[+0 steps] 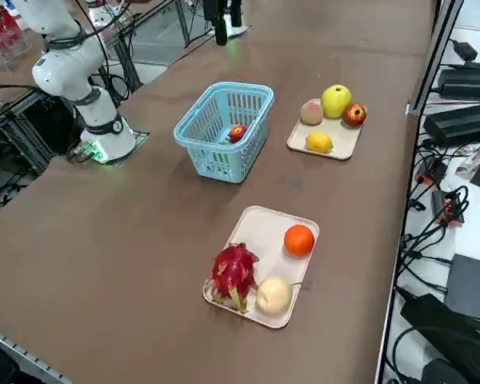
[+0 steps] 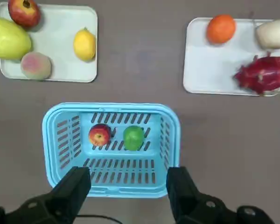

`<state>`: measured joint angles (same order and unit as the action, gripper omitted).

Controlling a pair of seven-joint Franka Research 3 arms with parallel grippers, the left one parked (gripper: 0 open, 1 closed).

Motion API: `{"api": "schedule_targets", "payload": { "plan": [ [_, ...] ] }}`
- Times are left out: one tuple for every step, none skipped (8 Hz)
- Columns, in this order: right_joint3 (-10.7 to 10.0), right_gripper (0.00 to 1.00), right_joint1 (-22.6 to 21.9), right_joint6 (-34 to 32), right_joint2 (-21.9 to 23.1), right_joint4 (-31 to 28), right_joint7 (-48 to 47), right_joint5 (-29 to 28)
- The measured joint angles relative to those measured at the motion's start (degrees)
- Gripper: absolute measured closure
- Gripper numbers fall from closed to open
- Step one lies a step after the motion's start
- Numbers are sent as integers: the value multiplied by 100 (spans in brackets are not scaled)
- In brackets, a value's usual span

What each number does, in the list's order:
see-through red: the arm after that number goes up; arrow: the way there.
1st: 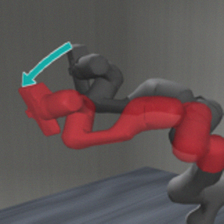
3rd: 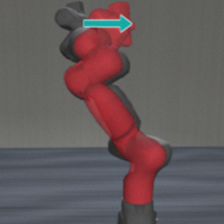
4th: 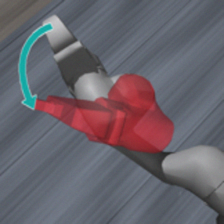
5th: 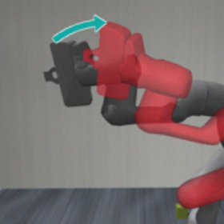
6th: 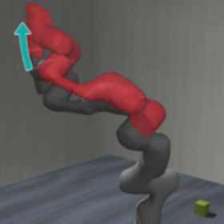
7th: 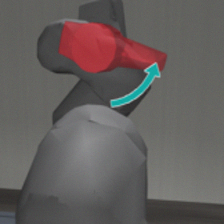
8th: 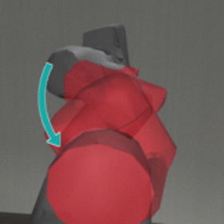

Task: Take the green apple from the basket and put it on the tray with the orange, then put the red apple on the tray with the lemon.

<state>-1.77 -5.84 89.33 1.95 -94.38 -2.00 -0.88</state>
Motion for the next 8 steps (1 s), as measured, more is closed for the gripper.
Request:
{"api": "schedule_targets", "payload": {
  "plan": [
    [33, 0, -236, 116, -57, -193, -255, -17],
    [63, 0, -462, 369, -87, -463, -537, -18],
    [79, 0, -652, 696, -87, -822, -712, -19],
    [84, 0, -771, 1004, -85, -1219, -782, -19],
    [82, 0, -791, 1191, -84, -1558, -795, -19],
    [63, 0, -785, 1358, -71, -1844, -795, -18],
    [46, 0, -782, 1697, -14, -2205, -795, -18],
    [38, 0, -780, 2173, 133, -2698, -795, -17]
  ]
}}
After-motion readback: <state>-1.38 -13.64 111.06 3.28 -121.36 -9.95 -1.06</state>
